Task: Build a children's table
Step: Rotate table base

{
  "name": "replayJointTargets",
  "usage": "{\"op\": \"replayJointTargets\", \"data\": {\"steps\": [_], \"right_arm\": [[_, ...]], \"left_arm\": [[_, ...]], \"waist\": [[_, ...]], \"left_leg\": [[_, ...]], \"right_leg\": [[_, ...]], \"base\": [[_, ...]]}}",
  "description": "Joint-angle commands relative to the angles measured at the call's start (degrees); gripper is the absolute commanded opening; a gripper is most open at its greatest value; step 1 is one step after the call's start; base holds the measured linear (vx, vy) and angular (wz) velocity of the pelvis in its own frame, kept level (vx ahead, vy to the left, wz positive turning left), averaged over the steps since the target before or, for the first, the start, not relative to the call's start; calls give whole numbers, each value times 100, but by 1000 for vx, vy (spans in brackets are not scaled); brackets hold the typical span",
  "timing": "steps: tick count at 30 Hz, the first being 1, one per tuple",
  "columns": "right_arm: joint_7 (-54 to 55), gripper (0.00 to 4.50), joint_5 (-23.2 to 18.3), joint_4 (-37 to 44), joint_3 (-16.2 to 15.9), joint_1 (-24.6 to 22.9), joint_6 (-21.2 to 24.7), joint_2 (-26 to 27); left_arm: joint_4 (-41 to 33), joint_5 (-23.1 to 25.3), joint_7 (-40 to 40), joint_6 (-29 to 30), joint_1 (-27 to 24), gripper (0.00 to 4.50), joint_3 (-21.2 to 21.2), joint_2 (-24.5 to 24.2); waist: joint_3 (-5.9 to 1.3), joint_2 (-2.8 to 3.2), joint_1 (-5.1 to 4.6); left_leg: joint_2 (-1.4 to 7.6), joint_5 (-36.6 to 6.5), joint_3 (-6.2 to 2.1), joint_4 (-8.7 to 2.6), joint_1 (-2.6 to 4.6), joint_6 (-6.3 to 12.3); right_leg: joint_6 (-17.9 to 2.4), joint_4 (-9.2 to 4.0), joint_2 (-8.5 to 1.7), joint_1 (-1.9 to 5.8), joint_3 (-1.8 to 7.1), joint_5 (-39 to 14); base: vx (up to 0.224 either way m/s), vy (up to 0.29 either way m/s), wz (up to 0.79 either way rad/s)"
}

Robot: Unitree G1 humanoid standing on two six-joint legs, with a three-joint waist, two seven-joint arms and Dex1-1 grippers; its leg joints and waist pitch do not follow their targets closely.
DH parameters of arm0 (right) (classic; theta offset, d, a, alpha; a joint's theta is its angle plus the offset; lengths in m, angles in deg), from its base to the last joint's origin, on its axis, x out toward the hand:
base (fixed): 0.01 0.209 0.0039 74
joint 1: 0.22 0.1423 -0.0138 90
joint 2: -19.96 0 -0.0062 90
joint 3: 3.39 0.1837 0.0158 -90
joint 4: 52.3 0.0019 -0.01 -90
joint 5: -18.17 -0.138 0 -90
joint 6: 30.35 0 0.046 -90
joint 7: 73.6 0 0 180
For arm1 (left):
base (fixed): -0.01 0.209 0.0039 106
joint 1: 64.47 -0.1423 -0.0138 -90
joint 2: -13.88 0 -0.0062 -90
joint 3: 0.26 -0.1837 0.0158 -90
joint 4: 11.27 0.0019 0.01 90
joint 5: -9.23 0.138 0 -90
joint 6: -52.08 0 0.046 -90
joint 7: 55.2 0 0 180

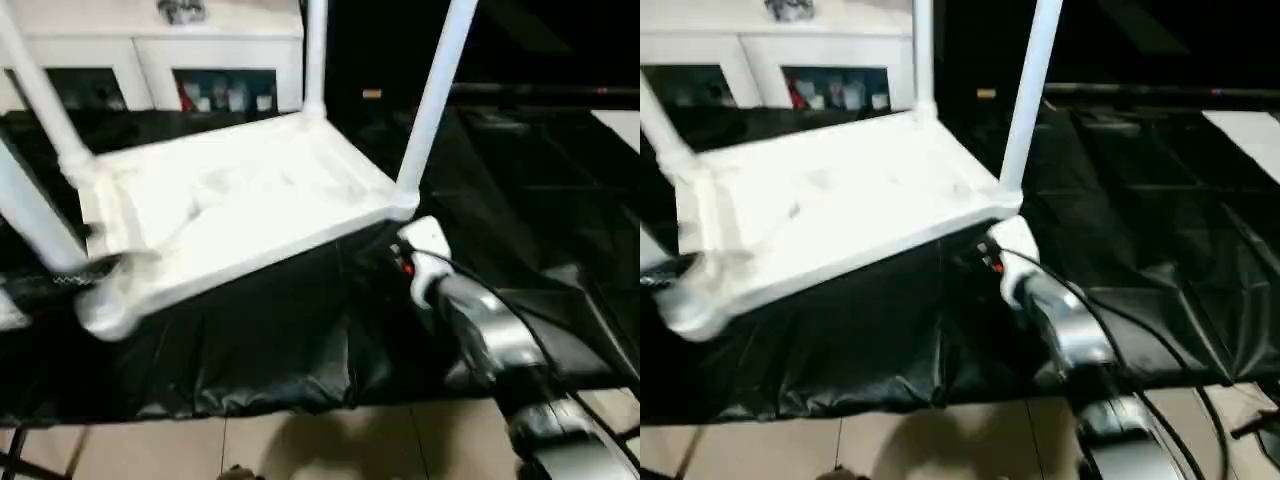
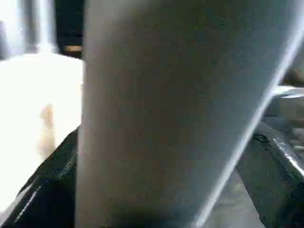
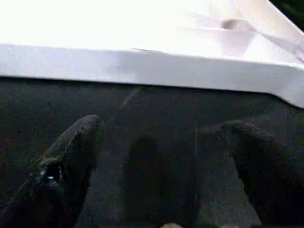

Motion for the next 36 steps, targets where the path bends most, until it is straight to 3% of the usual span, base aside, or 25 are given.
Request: {"op": "replayJointTargets", "data": {"steps": [1,3,4,5,7,13,15,16,27,32,36], "right_arm": [[43,450,170,-399,-74,212,-156,31],[58,450,216,-538,-109,282,-202,51],[87,450,276,-854,-157,440,-289,107],[82,450,287,-983,-170,508,-324,140],[71,450,314,-1171,-184,608,-389,202],[-152,450,359,-1546,-166,793,-672,390],[-286,450,346,-1583,-189,799,-759,445],[-323,450,345,-1602,-202,803,-793,461],[-818,450,338,-1673,-267,724,-1097,649],[-966,450,363,-1735,-242,728,-1189,690],[-1022,450,347,-1744,-218,738,-1215,705]], "left_arm": [[-719,-250,-1,473,33,448,-398,146],[-1010,-366,-54,701,-5,448,-516,200],[-1750,-618,-212,1189,-102,448,-804,311],[-2117,-815,-336,1461,-124,448,-920,369],[-2638,-1087,-590,1775,-93,448,-1058,521],[-3478,-1726,-950,2474,133,448,-1323,946],[-3700,-1794,-1007,2592,152,448,-1494,1053],[-3767,-1816,-1037,2651,157,448,-1542,1080],[-3779,-1600,-1440,2754,618,448,-2138,1730],[-3548,-1392,-1597,2604,853,448,-2289,2050],[-3131,-938,-1780,2008,1035,448,-2381,2335]], "waist": [[-343,72,-31],[-344,89,-25],[-340,71,-36],[-348,32,-49],[-342,18,-58],[-343,-47,-92],[-337,-38,-90],[-350,-16,-101],[-348,-57,-313],[-348,-80,-321],[-346,-75,-315]], "left_leg": [[148,-1593,-45,-412,136,-329],[148,-1518,-50,-407,127,-310],[146,-1488,-43,-400,103,-307],[147,-1441,-54,-408,99,-291],[142,-1395,-37,-390,91,-266],[115,-1281,-32,-370,78,-247],[113,-1251,-40,-374,70,-235],[123,-1218,-42,-372,78,-244],[101,-1230,-63,-354,38,-216],[105,-1190,-53,-336,52,-127],[110,-1198,-56,-338,59,-76]], "right_leg": [[-1267,-382,-306,181,238,-926],[-1292,-382,-308,187,236,-923],[-1279,-358,-298,199,237,-861],[-1280,-361,-291,215,225,-843],[-1282,-357,-287,213,236,-774],[-1132,-364,-263,233,239,-875],[-1109,-368,-259,235,238,-888],[-1110,-361,-258,233,235,-813],[-1215,-367,-255,285,231,-667],[-1281,-380,-253,284,233,-642],[-1300,-400,-249,280,230,-616]], "base": [[0,0,0],[0,0,0],[0,0,0],[0,0,0],[0,0,0],[0,0,0],[0,0,0],[0,0,0],[0,0,0],[0,0,0],[0,0,0]]}}
